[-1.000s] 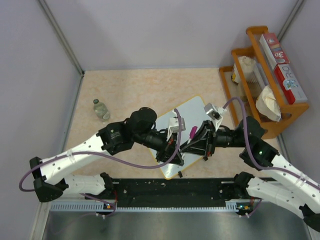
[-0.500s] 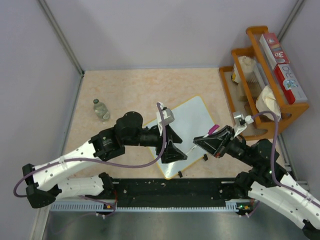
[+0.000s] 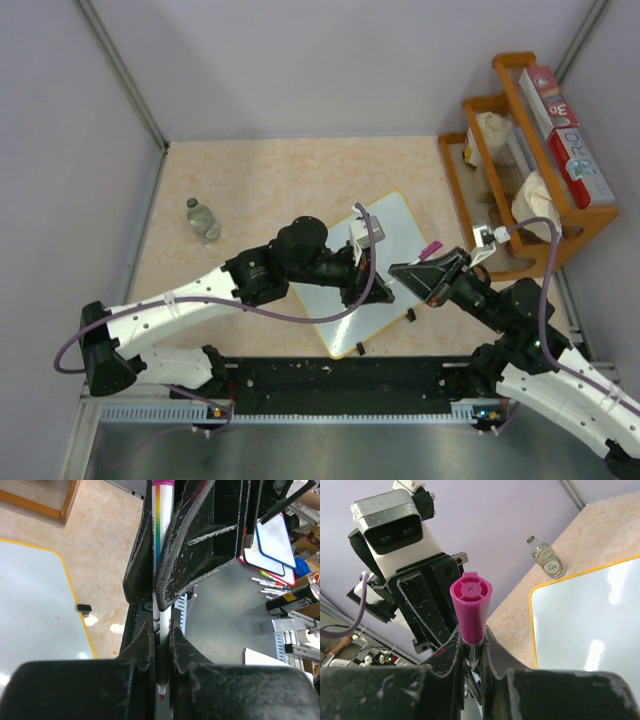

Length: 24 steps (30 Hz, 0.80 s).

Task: Write a sentence on the whiteboard
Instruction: Pick up the whiteboard marker at the center of the board.

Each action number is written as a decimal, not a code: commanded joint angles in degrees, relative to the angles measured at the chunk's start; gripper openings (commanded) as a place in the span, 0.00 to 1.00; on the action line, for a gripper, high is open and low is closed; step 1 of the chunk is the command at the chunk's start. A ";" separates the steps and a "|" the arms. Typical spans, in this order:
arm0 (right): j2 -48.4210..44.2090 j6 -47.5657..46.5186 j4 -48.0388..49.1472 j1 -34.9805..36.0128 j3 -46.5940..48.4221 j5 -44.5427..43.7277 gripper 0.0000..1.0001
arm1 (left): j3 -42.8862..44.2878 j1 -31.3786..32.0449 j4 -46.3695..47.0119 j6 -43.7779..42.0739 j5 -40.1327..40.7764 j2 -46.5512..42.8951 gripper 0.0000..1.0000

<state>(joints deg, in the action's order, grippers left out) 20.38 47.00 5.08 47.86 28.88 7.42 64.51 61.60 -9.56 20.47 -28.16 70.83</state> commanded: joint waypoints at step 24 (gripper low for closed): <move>12.22 -17.65 -5.79 -0.22 15.41 25.71 0.61 | 4.05 -0.26 -10.92 -5.00 -5.67 -8.60 0.00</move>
<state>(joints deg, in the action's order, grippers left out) 32.14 30.17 -4.67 47.86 42.81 28.91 67.29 61.43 -21.56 16.40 -30.48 63.20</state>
